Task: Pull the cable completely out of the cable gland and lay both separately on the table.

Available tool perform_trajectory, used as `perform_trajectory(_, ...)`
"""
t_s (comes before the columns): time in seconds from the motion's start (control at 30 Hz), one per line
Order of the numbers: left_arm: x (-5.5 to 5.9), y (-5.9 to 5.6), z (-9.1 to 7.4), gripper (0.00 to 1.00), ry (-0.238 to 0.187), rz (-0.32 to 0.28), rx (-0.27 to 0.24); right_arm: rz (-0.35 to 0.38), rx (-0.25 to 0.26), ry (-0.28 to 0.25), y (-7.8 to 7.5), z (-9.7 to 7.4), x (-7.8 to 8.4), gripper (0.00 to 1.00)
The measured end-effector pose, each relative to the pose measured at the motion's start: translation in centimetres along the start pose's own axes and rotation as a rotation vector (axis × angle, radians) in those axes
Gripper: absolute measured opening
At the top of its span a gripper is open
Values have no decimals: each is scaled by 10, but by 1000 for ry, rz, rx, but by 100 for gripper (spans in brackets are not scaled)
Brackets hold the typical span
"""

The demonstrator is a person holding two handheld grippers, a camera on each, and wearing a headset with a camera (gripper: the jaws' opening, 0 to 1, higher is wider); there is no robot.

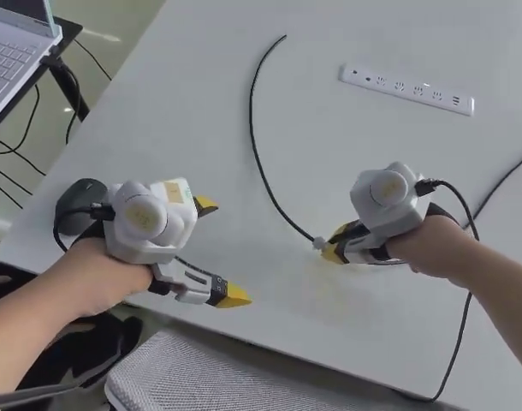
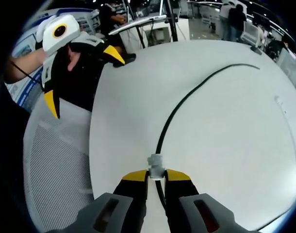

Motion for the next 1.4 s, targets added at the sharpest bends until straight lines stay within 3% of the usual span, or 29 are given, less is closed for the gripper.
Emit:
perform_trajectory(0.3,-14,0,6,89,-13,34,40,-38,-15,0,14,-20,-7,7)
perform_trajectory(0.47,-21,-6,9,88,-10,59,60,-66,-22,4,24,-30,-9,7)
perform_trajectory(0.63,-26,-12,12,87,-13,77,77,-81,-18,2,29,-39,-9,7)
perform_trajectory(0.83,-31,-10,16,86,-24,90,93,-93,-22,-4,37,-52,-11,7)
perform_trajectory(1.0,-39,-15,21,83,-63,85,116,-109,-30,-5,46,-59,-14,7)
perform_trajectory(1.4,-53,-20,32,79,-106,87,165,-159,-16,-30,59,-79,-21,7)
Point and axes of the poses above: the centre of the closed fingertips' face, and the gripper's own axes: z roughly forward along the fingers, y roughly to its left, x roughly out of its underside, the point moved 7 cm from there along -z, roughly backward along the fingers, and after that the axes turned 10 degrees about x, right-handed, at the moved point
